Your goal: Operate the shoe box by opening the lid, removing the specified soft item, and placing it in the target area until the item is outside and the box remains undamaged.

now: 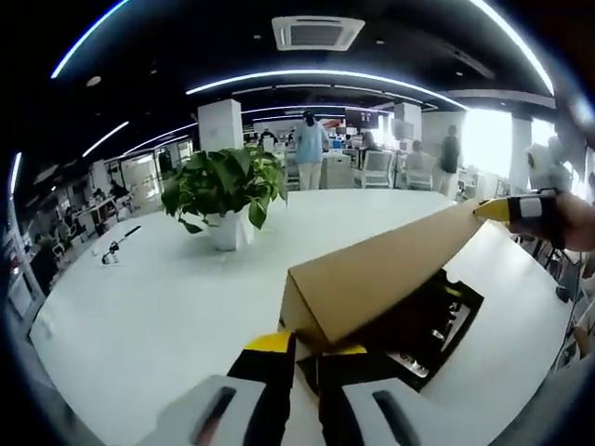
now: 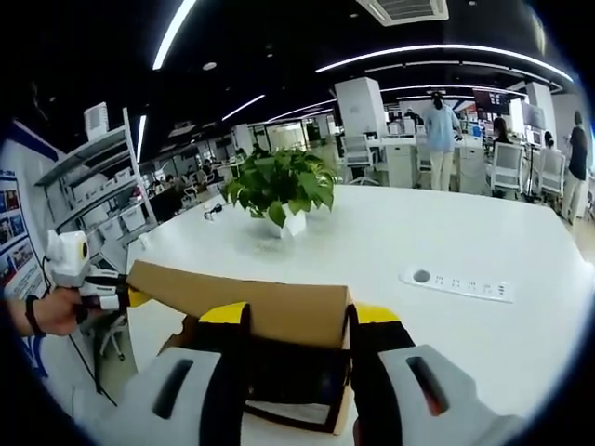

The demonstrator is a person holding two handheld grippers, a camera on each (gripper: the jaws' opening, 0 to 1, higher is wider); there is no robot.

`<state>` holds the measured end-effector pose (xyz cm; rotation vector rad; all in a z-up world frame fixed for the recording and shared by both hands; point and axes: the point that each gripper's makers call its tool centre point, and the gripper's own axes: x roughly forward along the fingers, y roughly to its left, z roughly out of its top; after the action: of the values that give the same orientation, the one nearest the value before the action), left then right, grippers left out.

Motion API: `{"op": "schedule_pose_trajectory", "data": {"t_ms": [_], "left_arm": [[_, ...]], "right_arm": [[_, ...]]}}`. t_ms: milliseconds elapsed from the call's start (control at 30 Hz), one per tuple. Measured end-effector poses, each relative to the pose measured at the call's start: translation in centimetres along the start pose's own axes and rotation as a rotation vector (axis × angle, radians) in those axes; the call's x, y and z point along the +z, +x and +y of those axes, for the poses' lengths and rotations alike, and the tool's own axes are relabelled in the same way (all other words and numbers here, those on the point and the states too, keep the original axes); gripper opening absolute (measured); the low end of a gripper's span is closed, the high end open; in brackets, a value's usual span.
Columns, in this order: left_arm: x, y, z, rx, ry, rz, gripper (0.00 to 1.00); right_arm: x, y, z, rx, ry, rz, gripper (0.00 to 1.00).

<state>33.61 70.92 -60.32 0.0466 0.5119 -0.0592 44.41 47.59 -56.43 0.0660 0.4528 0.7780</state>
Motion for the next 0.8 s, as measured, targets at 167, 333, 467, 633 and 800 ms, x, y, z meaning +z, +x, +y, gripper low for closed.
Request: {"op": "schedule_pose_trajectory", "data": {"t_ms": [167, 333, 467, 633, 800], "left_arm": [[0.3, 0.1, 0.2, 0.001, 0.003, 0.005, 0.06], [0.6, 0.3, 0.4, 0.002, -0.003, 0.010, 0.06], [0.7, 0.4, 0.6, -0.004, -0.027, 0.007, 0.06], [0.9, 0.6, 0.8, -0.005, -0.033, 0.006, 0.06], [1.2, 1.0, 1.1, -0.006, -0.040, 0.005, 0.06]], "right_arm": [[0.5, 0.3, -0.2, 0.010, 0.016, -0.009, 0.39], [0.7, 0.3, -0.2, 0.035, 0.021, -0.013, 0.38], [0.9, 0.3, 0.0, 0.055, 0.038, -0.018, 0.37], [1.1, 0.4, 0.3, 0.081, 0.035, -0.023, 0.40], [1.0, 0.4, 0.6, 0.108, 0.020, -0.013, 0.44]]}}
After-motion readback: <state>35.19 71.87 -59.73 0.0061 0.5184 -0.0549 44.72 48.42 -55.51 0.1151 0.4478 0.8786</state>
